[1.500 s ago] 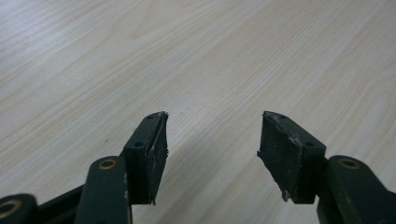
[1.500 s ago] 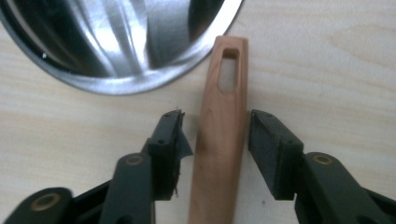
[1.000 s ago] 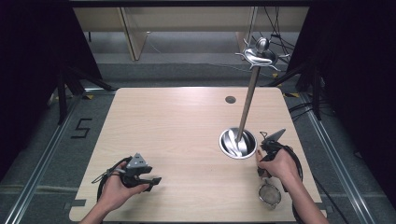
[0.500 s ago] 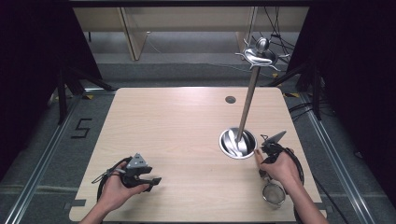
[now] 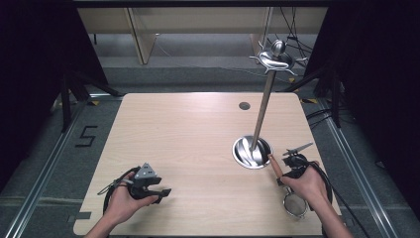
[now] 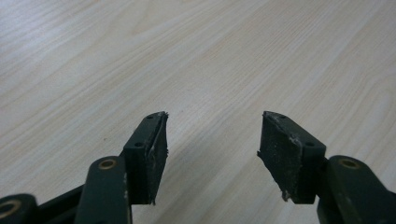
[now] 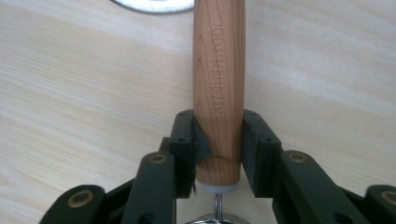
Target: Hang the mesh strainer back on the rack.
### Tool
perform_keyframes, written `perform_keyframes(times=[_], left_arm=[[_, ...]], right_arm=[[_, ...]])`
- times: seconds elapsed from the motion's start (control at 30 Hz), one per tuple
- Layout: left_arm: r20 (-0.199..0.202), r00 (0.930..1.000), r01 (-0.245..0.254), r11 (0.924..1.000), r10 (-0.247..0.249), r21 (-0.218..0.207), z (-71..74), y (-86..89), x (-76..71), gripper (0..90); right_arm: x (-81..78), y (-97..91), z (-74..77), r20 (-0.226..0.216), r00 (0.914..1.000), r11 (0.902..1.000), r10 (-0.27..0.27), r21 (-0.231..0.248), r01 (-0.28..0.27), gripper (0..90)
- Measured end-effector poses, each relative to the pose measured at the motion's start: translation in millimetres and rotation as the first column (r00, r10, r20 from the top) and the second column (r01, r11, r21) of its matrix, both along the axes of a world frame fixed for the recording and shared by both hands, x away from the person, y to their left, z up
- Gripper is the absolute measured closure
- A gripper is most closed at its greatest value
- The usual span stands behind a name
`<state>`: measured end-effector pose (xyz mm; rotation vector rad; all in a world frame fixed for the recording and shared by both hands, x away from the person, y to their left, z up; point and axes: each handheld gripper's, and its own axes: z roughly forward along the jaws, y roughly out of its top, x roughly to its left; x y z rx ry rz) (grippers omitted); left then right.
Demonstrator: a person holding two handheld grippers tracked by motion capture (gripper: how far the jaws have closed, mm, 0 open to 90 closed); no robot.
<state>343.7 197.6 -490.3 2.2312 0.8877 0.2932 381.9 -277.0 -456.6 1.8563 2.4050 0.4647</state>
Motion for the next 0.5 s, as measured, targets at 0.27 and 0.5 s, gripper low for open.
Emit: perform_keyframes(times=[0.27, 0.5], left_arm=[[-0.004, 1.0, 0.001, 1.0, -0.001, -0.003, 0.3, 0.4, -0.2, 40.8], [-0.002, 1.0, -0.001, 0.9999, 0.001, -0.013, 2.0, 1.0, -2.0, 40.9]], right_arm=[[-14.2, -14.9, 7.5, 0.21, 0.9742, 0.9915, 0.084, 0.08, -0.103, 69.0], [-29.4, -22.9, 10.0, 0.318, 0.9397, 0.9839, 0.127, 0.08, -0.16, 69.0]])
